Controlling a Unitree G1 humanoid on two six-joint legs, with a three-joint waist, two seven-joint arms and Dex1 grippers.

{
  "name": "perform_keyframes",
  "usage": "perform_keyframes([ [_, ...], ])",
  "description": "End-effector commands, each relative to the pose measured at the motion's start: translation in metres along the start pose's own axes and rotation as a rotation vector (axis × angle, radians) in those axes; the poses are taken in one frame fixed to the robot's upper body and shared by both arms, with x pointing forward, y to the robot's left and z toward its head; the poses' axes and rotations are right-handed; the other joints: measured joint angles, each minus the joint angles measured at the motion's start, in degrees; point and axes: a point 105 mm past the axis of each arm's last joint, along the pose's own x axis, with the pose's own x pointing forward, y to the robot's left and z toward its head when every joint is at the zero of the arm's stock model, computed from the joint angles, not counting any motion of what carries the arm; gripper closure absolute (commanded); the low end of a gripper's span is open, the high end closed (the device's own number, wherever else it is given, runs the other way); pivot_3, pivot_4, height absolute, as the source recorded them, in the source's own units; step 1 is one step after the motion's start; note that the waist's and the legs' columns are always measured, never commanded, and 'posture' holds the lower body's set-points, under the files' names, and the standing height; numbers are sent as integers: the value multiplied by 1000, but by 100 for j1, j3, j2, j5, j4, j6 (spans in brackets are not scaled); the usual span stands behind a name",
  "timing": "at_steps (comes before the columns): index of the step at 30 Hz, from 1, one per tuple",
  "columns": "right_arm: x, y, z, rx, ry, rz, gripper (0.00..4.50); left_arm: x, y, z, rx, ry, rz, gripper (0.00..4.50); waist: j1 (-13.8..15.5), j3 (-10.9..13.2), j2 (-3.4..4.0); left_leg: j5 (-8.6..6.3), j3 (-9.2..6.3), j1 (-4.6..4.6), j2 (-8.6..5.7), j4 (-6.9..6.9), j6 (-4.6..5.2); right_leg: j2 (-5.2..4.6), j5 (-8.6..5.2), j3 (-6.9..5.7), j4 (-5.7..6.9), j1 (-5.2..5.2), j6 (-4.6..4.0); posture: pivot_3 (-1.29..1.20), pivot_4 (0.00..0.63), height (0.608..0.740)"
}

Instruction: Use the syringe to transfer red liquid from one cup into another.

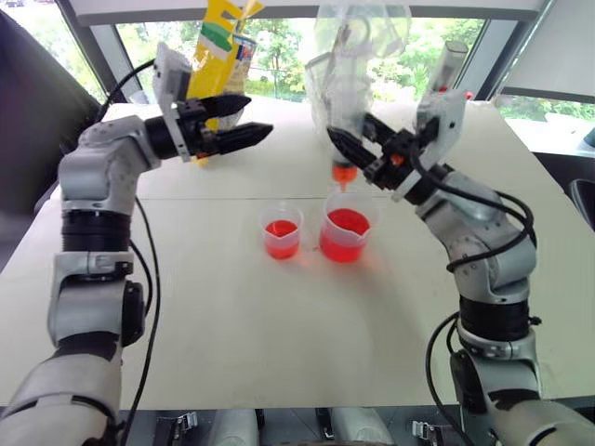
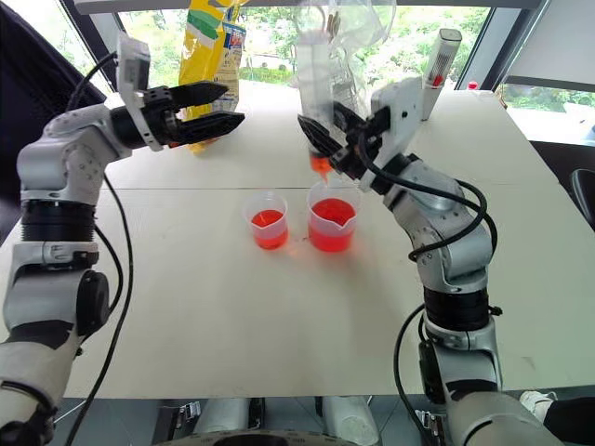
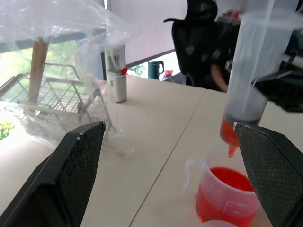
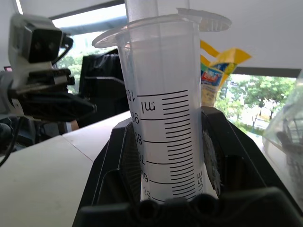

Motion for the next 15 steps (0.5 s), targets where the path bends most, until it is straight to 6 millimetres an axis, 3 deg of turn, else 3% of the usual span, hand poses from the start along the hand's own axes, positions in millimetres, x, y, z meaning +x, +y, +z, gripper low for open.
perform_keyframes([
  [1,19,22,5,34,-66,87,3096,-12,-4,22,56,-37,2,38,1,0,-1,0,0,0,0,0,0,-1,0,0,0,0,0,0,150,739],
  [7,38,40,-29,87,-57,134,3096,-18,-10,34,67,-52,-6,38,5,0,-1,0,1,-5,0,4,0,-6,0,-2,0,-2,0,0,150,739],
  [12,40,49,-61,84,-13,142,3096,-19,-13,50,56,-99,-22,38,-2,-1,-2,0,2,-7,-1,4,0,-16,0,-4,0,-2,0,0,150,739],
  [15,37,51,-69,76,3,146,3096,-12,-14,57,42,-129,-40,38,1,-1,-3,0,1,-7,0,5,-1,-16,0,-7,0,-3,0,0,150,739],
])
